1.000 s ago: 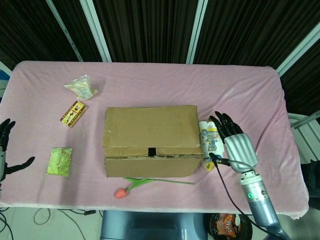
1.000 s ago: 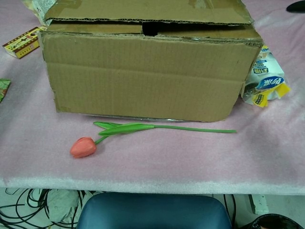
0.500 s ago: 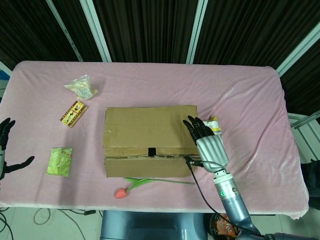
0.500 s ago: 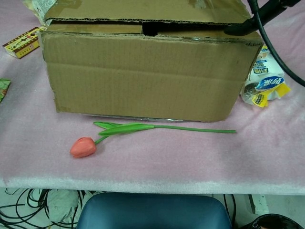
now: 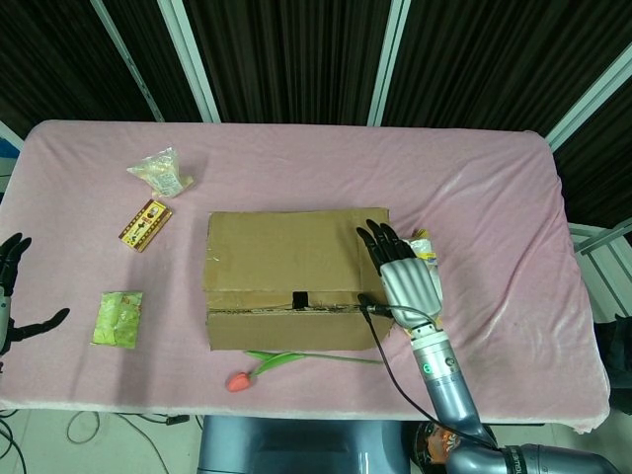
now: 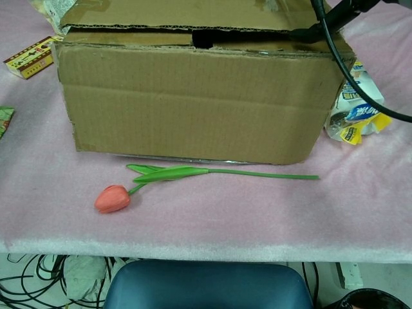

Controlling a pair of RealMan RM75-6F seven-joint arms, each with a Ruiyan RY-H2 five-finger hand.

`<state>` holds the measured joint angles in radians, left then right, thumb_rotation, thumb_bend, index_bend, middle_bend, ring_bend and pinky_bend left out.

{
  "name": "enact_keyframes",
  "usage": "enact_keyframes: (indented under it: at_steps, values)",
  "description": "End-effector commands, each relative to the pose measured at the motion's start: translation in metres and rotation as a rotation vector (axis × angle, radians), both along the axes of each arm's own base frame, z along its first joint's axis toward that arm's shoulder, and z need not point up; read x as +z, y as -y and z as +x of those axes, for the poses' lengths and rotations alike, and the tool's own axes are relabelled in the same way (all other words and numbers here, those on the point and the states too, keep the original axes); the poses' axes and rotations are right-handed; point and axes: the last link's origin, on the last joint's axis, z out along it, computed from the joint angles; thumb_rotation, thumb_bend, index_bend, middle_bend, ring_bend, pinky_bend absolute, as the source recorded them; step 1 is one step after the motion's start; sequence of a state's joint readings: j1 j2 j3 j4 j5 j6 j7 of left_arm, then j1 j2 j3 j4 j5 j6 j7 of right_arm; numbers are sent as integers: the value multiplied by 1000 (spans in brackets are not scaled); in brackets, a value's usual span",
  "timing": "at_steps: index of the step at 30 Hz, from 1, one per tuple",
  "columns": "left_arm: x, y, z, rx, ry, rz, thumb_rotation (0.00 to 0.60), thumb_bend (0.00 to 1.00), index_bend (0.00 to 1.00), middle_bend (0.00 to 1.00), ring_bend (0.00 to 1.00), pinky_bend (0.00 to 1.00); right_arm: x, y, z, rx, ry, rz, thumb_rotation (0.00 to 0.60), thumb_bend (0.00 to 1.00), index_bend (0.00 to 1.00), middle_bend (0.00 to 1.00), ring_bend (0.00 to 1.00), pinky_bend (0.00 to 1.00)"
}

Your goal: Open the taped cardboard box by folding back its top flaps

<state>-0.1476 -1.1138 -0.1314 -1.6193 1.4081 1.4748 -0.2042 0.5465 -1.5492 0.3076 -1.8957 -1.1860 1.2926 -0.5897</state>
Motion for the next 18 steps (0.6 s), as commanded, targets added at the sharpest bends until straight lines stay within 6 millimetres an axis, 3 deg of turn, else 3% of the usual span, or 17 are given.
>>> enact_keyframes:
  at_steps: [1, 18]
  values:
    - [0, 0, -1, 3, 3, -1, 600, 102, 0, 0, 0, 36, -3, 4, 1, -7, 0, -1, 600, 283, 0, 0, 0, 227]
    - [0, -2, -2, 11, 15, -4, 600, 102, 0, 0, 0, 37, -12, 10, -3, -35, -16, 5, 600, 284, 0, 0, 0, 227]
